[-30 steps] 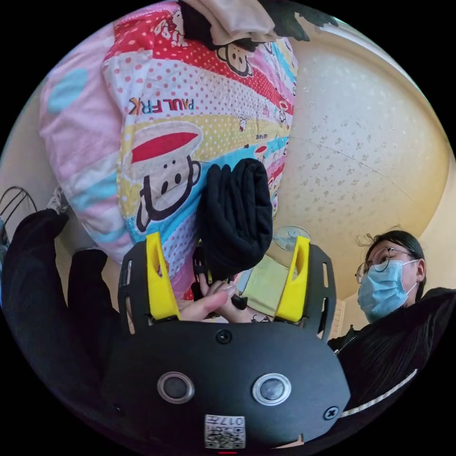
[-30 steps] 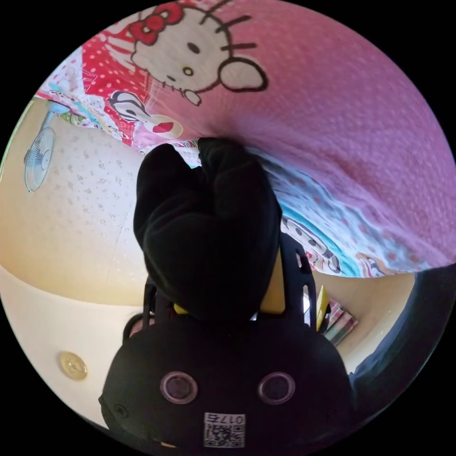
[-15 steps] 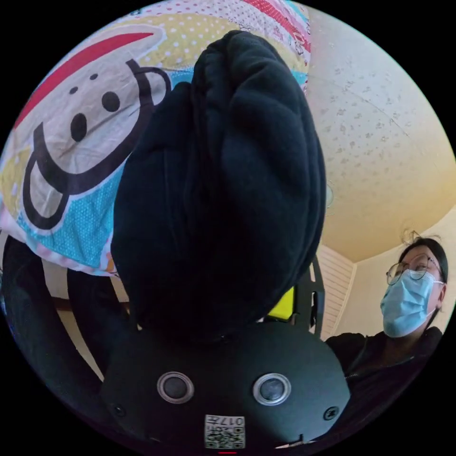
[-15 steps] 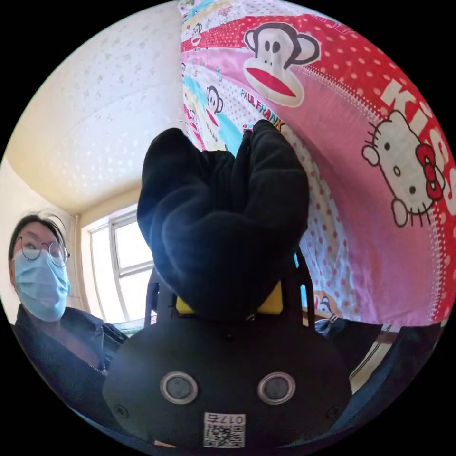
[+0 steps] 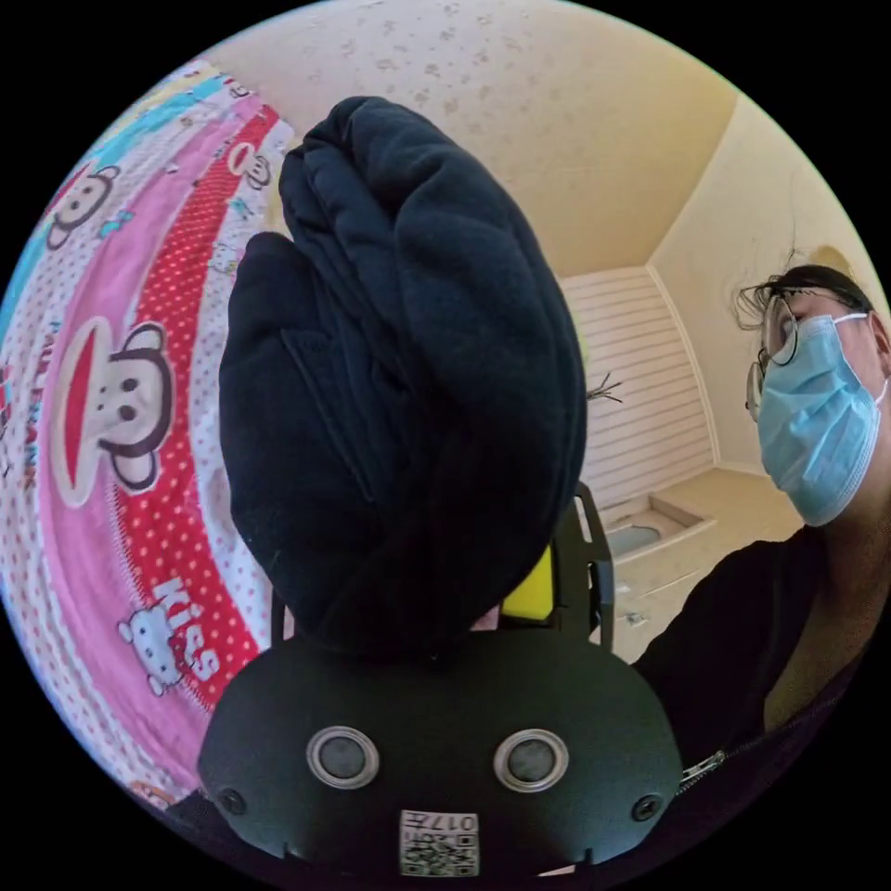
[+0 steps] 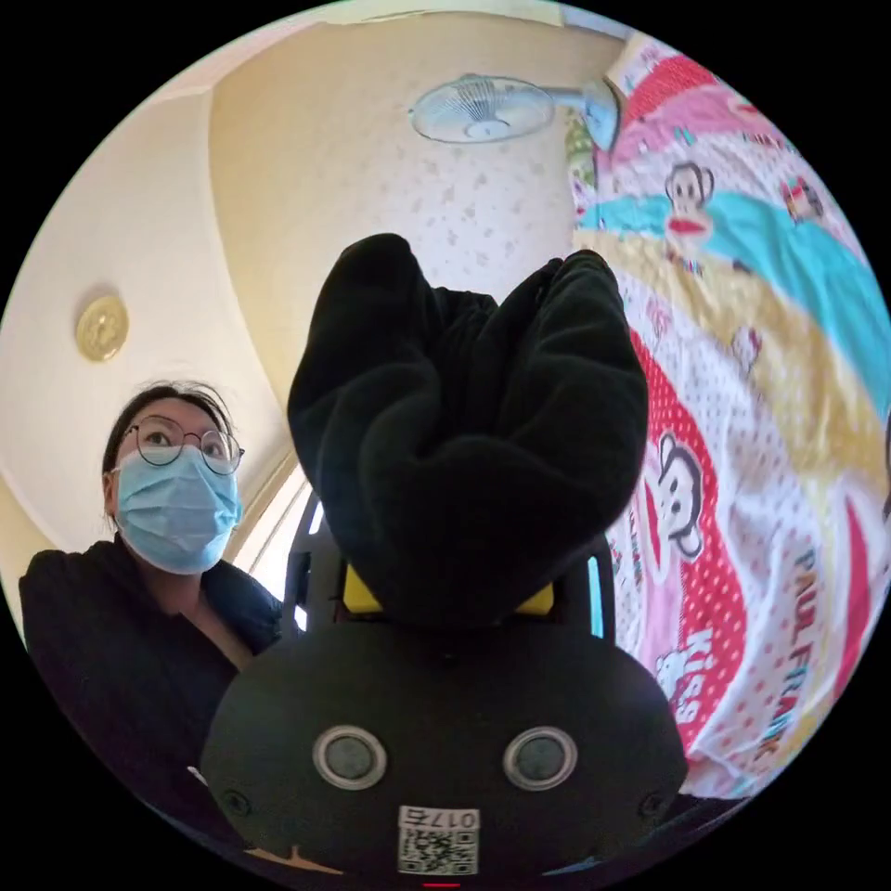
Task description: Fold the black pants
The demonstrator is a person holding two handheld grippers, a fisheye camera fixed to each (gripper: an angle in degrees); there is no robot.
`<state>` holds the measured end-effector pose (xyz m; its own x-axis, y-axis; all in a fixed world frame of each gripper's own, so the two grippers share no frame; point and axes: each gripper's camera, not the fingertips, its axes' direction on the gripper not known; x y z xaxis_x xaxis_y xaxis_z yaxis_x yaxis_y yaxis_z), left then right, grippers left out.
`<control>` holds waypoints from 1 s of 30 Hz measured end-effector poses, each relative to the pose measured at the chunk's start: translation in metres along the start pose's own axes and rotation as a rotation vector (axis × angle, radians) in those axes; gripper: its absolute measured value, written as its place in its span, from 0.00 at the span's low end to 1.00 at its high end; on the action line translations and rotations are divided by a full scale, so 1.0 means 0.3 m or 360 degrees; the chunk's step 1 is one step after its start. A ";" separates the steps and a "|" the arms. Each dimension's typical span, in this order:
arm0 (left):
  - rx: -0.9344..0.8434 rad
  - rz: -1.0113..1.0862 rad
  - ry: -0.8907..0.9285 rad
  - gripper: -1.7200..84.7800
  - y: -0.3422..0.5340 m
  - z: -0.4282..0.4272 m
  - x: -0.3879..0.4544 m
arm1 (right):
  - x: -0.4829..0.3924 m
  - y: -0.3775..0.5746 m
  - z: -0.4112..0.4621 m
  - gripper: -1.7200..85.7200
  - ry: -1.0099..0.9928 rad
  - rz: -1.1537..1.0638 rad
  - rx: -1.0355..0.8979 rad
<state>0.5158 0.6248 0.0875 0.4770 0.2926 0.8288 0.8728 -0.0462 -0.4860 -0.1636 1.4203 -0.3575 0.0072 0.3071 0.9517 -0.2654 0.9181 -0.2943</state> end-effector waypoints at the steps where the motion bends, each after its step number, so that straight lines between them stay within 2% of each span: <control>1: -0.0024 0.0034 0.0044 0.27 -0.034 0.066 0.025 | -0.069 -0.073 -0.084 0.26 0.0034 -0.0101 0.0088; 4: -0.0144 0.0164 0.0200 0.28 -0.174 0.407 0.132 | -0.198 -0.234 -0.303 0.26 0.0171 -0.0297 0.0273; 7: -0.0294 0.0115 0.0332 0.28 -0.241 0.774 0.123 | -0.197 -0.373 -0.541 0.27 0.0308 -0.0328 0.0417; 10: -0.0500 -0.0126 0.0266 0.26 -0.189 1.102 -0.053 | -0.017 -0.466 -0.811 0.27 0.0561 -0.0180 0.0537; 12: -0.0693 -0.0422 0.0302 0.17 -0.038 1.249 -0.282 | 0.139 -0.475 -0.979 0.25 0.0877 -0.0008 0.0553; 13: -0.0722 -0.0461 0.0383 0.14 0.006 1.261 -0.329 | 0.250 -0.445 -1.084 0.23 0.1085 0.0278 0.0568; 14: -0.0724 -0.0459 0.0669 0.09 0.095 1.257 -0.397 | 0.323 -0.381 -1.167 0.21 0.1003 0.0379 0.0618; 15: -0.0757 -0.0439 0.0940 0.05 0.181 1.233 -0.437 | 0.341 -0.341 -1.198 0.20 0.0824 0.0327 0.0691; 16: -0.0791 -0.0445 0.0994 0.03 0.225 1.214 -0.452 | 0.359 -0.262 -1.226 0.17 0.0622 0.0264 0.0791; 19: -0.0919 -0.0504 0.0763 0.01 0.419 1.059 -0.506 | 0.339 -0.065 -1.194 0.06 0.0627 0.0199 0.0788; 22: -0.0941 -0.0659 0.0538 0.01 0.527 0.905 -0.553 | 0.302 0.136 -1.062 0.04 0.0868 0.0221 0.0602; 24: -0.0968 -0.0598 0.0304 0.01 0.495 0.778 -0.532 | 0.291 0.235 -0.956 0.03 0.0956 0.0274 0.0443; 27: -0.1088 -0.0205 0.0050 0.01 0.341 0.617 -0.408 | 0.266 0.322 -0.718 0.03 0.0972 0.0255 -0.0018; 29: -0.1076 -0.0002 -0.0137 0.01 0.236 0.488 -0.301 | 0.192 0.323 -0.495 0.03 0.0839 0.0070 -0.0498; 30: -0.1022 0.0100 -0.0238 0.01 0.174 0.391 -0.221 | 0.158 0.317 -0.435 0.03 0.0790 -0.0010 -0.0633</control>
<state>0.5175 0.7151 -0.0254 0.5496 0.3981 0.7345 0.7544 -0.6142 -0.2316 -0.0626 1.5550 -0.3517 0.4789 0.2931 0.8275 0.1138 0.9139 -0.3896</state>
